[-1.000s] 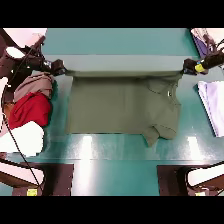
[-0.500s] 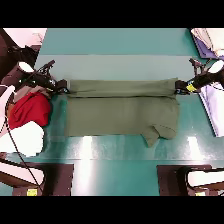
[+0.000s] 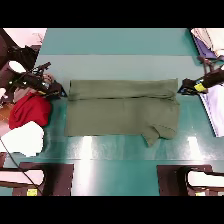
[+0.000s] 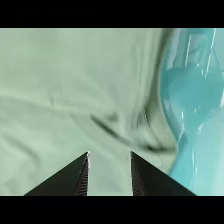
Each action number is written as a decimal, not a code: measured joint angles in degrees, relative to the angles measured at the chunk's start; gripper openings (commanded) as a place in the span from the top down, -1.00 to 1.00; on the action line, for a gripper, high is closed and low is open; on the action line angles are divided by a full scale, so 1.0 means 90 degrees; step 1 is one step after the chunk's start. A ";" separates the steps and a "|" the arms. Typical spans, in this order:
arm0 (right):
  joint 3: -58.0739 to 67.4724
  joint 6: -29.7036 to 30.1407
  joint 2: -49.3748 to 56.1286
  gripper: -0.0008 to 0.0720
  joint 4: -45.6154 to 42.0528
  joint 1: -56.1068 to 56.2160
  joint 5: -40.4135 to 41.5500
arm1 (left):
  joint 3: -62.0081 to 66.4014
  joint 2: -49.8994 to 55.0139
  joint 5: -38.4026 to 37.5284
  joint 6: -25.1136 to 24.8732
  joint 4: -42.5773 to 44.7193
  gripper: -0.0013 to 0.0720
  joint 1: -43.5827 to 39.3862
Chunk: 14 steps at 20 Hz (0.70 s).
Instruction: Fold the shirts.
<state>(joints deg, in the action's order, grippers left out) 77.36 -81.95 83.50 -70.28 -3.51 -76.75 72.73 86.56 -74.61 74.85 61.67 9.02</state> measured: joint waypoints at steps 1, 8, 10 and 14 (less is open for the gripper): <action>-0.0168 0.0010 -0.0245 0.12 0.0000 -0.0109 -0.0083 | -0.0250 -0.0265 -0.0100 0.0027 0.0107 -0.49 0.0002; -0.1537 0.0102 -0.1841 0.12 0.0027 -0.0653 -0.0034 | -0.3126 -0.2171 0.0070 0.0277 0.0316 -0.49 0.0015; -0.1761 0.0117 -0.2118 0.12 0.0027 -0.0678 0.0039 | -0.3781 -0.2455 0.0294 0.0304 0.0243 -0.49 0.0015; -0.1943 0.0126 -0.2455 0.12 0.0034 -0.0639 0.0129 | -0.4500 -0.2684 0.0661 0.0117 -0.0444 -0.48 0.0019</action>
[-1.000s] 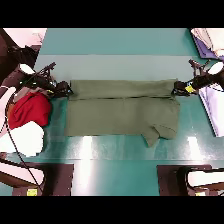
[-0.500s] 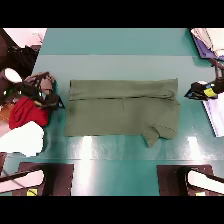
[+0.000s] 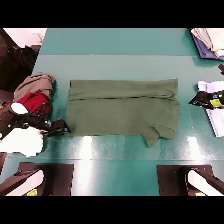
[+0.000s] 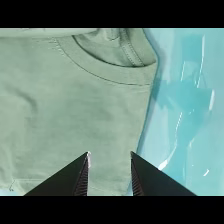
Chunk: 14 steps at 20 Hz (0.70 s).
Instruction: Fold the shirts.
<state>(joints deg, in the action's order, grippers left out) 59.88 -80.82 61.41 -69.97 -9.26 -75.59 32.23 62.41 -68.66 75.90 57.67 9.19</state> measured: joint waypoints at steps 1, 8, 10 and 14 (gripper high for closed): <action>-0.0017 0.0000 -0.0056 0.12 0.0000 0.0005 0.0012 | -0.0085 -0.0029 0.0083 -0.0053 -0.0119 -0.17 0.0000; -0.0345 0.0007 -0.0316 -0.59 -0.0039 -0.0104 -0.0454 | -0.0078 -0.0053 0.0415 -0.0240 -0.0427 0.90 -0.0007; -0.0821 0.0002 -0.0333 -0.73 -0.0039 -0.0240 -0.0697 | 0.0194 -0.0058 0.0306 -0.0255 -0.0481 0.90 -0.0007; -0.2040 -0.0177 -0.0347 -0.57 0.0233 -0.0425 -0.0945 | 0.0673 -0.0061 0.0163 -0.0265 -0.0539 0.90 -0.0007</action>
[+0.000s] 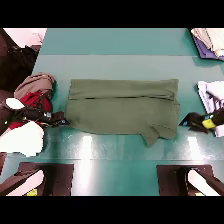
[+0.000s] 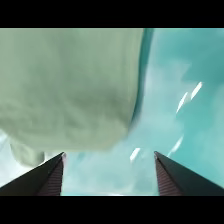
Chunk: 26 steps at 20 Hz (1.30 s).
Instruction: Fold the shirts.
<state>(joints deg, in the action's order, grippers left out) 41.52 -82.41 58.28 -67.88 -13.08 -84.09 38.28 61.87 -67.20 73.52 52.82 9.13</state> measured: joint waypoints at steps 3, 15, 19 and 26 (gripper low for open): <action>-0.0777 -0.0073 -0.0002 -0.56 0.0527 -0.0039 0.0270 | 0.0141 0.0000 -0.0056 -0.0007 -0.0041 0.90 0.0000; -0.1651 -0.0117 -0.0124 0.93 0.1173 0.0809 0.1277 | 0.0231 0.0000 -0.0187 -0.0019 -0.0092 0.90 0.0000; -0.1392 -0.0117 -0.0797 0.93 0.0879 0.0736 0.0821 | 0.0549 -0.0017 -0.0466 -0.0112 -0.0034 0.90 0.0000; 0.0233 -0.0068 -0.2232 0.93 -0.0316 -0.0070 -0.0831 | 0.1865 -0.0374 -0.1562 -0.0005 0.0051 0.90 -0.0007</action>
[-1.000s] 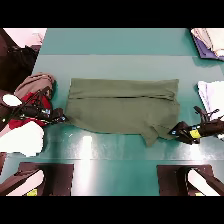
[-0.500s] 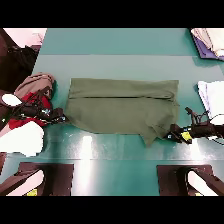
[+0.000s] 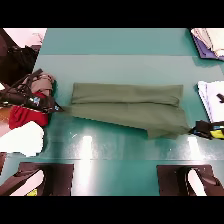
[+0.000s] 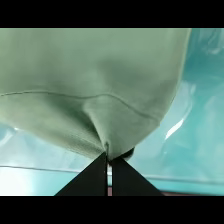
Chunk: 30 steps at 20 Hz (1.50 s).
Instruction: Fold the shirts.
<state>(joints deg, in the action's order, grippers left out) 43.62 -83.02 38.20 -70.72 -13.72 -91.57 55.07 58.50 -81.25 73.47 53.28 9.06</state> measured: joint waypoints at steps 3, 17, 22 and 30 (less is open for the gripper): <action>0.0559 0.0044 -0.0197 0.93 -0.0163 -0.0063 -0.0231 | 0.0168 -0.0250 -0.0221 0.0182 0.0024 0.90 -0.0066; 0.3373 0.0070 0.3881 0.93 -0.0323 0.1821 0.1214 | 0.0282 0.1005 0.2013 0.0877 0.1015 0.90 -0.0709; 0.4184 0.0070 0.4981 0.93 -0.0316 0.1921 0.1280 | 0.0610 0.2123 0.2752 0.0663 0.0488 0.90 -0.0716; 0.4561 -0.0051 0.5600 -0.50 0.0211 0.1690 0.1763 | 0.1532 0.2905 0.3271 0.0525 0.0063 -1.00 -0.0716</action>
<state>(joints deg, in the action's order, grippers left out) 84.66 -83.48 88.60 -68.82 1.50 -75.70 68.86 84.64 -51.81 78.19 53.84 2.61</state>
